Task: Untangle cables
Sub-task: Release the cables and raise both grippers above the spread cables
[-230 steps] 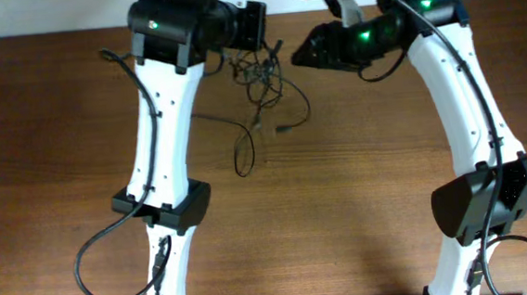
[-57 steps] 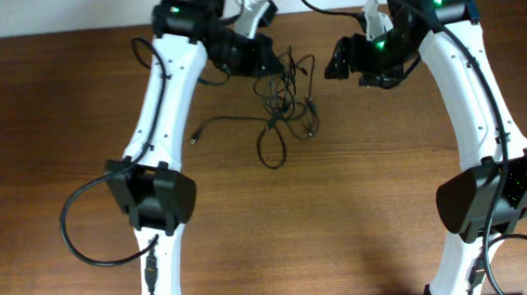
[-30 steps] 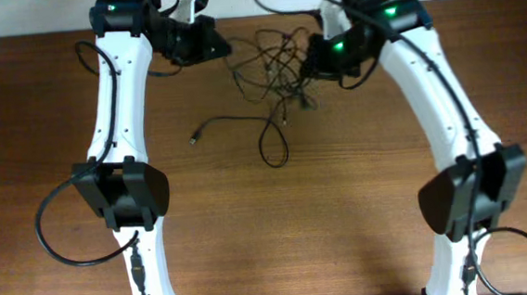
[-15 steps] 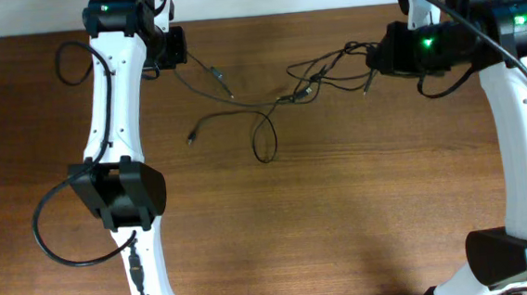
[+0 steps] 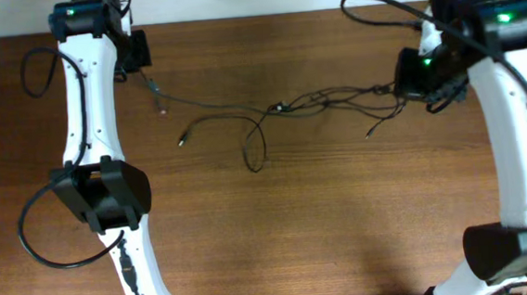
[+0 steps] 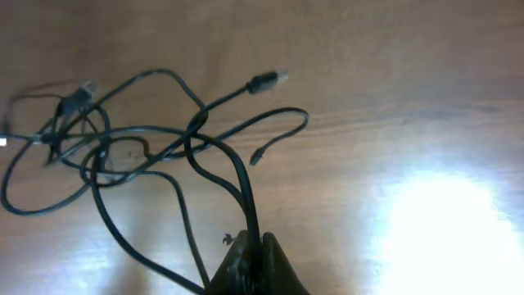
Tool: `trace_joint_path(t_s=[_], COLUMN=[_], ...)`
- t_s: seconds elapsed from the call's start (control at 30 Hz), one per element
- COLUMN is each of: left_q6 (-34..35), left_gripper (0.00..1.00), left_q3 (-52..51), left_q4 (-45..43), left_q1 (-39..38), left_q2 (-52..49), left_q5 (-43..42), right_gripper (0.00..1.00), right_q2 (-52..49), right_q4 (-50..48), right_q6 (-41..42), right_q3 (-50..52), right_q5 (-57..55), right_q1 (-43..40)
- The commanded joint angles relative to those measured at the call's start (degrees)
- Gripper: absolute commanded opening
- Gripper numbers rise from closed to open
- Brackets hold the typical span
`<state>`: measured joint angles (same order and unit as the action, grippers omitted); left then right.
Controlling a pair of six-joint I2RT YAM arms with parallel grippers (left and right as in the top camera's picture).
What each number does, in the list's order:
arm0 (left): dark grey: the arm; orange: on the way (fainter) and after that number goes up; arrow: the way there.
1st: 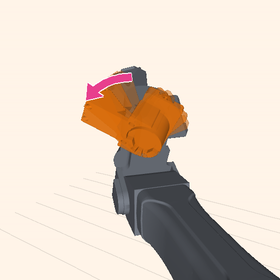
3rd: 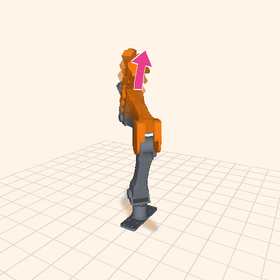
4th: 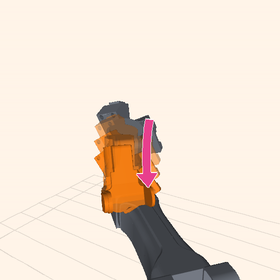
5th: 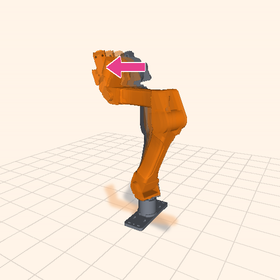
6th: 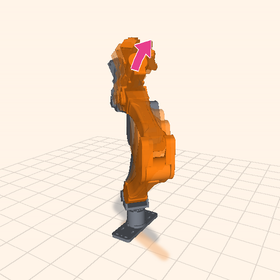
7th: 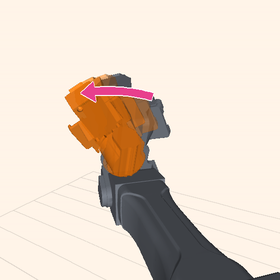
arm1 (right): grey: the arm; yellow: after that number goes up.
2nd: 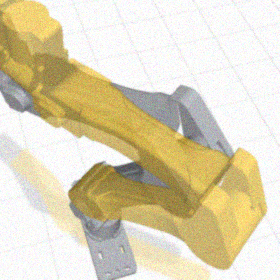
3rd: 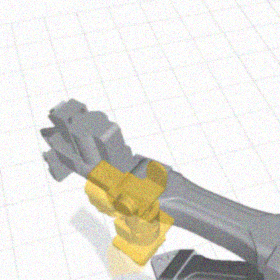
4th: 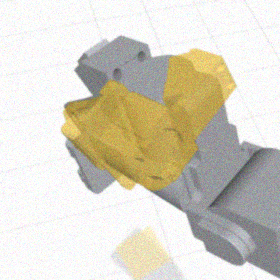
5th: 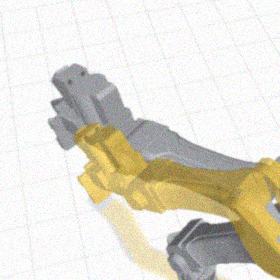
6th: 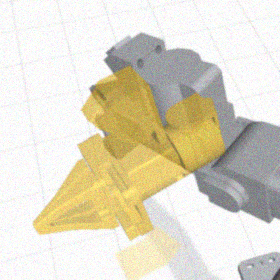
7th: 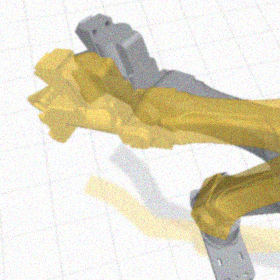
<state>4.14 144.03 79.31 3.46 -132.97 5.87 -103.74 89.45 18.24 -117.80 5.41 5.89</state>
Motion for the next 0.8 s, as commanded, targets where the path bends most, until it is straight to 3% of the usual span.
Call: trace_joint_path(t_s=[0.0,0.1,0.17,0.3,0.4,0.43,0.47,0.63,0.7,0.77], left_q6=[-1.22,-12.68,-17.81,-21.46,-21.59,-21.62,-21.64,-25.51,-31.80,-45.77], left_gripper=[0.00,0.00,0.00,0.00,0.20,0.32,0.50,0.79,0.86,0.87], left_q3=[1.33,1.33,1.31,-1.79,-5.14,-6.23,-6.93,-6.88,-6.88,-6.88], left_q4=[0.55,2.14,4.22,9.64,10.86,10.75,10.82,11.19,12.41,16.44], left_q1=[0.57,-0.90,-2.36,-5.95,-7.21,-7.34,-7.34,-7.45,-7.78,-8.11], left_q2=[3.43,6.16,6.36,6.34,6.34,6.34,6.34,6.34,6.36,6.36], left_q5=[0.00,-19.19,-27.52,-26.67,-20.92,-19.61,-19.50,-19.58,-21.75,-31.23], right_gripper=[0.04,0.04,0.04,0.04,0.08,0.21,0.75,0.87,0.89,0.90], right_q2=[-2.27,-2.73,-2.73,-2.78,-2.78,-2.78,-2.75,-2.69,-2.69,-2.69], right_q4=[-5.09,-12.61,-16.81,-19.39,-20.06,-20.04,-20.06,-17.66,-16.68,-15.78], right_q6=[0.70,2.23,2.21,2.21,2.21,2.19,2.16,1.68,1.51,1.53], right_q3=[6.88,13.79,16.44,16.94,16.92,16.92,16.79,10.25,6.58,4.72], right_q5=[2.75,5.03,7.82,8.61,9.44,9.46,9.44,9.44,9.44,9.44], right_q1=[3.26,5.51,6.16,6.91,6.91,6.91,6.84,5.95,5.95,5.92])
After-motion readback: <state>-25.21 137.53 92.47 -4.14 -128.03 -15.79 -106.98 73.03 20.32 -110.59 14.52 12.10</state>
